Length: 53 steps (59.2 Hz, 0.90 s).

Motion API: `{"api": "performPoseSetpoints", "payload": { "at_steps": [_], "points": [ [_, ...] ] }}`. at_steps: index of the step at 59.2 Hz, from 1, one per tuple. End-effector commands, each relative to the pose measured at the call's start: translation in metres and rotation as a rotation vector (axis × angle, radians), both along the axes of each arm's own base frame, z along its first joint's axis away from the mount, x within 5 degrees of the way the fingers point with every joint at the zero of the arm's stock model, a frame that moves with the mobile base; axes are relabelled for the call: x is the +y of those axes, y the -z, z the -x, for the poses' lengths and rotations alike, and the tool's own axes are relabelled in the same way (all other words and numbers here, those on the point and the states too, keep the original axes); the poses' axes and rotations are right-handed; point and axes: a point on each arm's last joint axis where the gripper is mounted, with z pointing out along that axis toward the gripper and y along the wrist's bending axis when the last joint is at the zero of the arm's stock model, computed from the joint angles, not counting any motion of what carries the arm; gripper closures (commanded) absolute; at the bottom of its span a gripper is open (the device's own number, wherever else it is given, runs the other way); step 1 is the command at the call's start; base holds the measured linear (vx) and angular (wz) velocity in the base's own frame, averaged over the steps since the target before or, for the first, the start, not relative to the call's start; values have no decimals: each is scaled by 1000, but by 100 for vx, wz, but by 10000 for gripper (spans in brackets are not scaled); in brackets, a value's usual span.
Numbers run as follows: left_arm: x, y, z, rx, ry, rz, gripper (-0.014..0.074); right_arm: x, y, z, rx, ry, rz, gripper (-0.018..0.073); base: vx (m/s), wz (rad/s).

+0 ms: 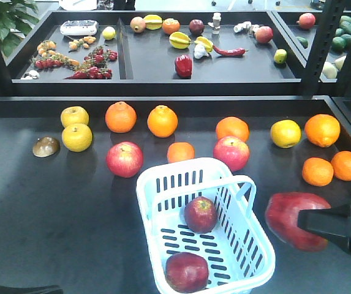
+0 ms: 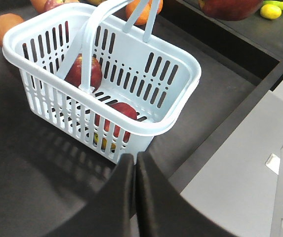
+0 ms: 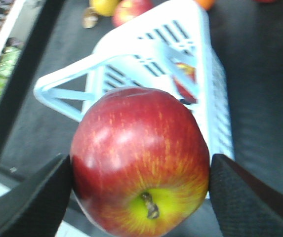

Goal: Pick three apples into basket with both arms
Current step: 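Lift the third apple into the basket and release it with the right gripper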

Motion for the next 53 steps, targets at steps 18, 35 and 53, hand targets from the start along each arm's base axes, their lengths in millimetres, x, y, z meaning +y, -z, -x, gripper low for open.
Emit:
{"api": "performPoseSetpoints", "payload": {
  "at_steps": [18, 35, 53],
  "points": [
    [0, -11, -4, -39, -38, 49, 603, 3, -59, -9, -170, -77, -44, 565, 0, 0],
    [0, -12, -5, -45, -45, 52, 603, 26, -85, -41, -102, -274, 133, 565, 0, 0],
    [0, -11, -5, -46, -43, 49, 603, 86, -53, -78, -70, -333, 326, 564, 0, 0]
  ]
}}
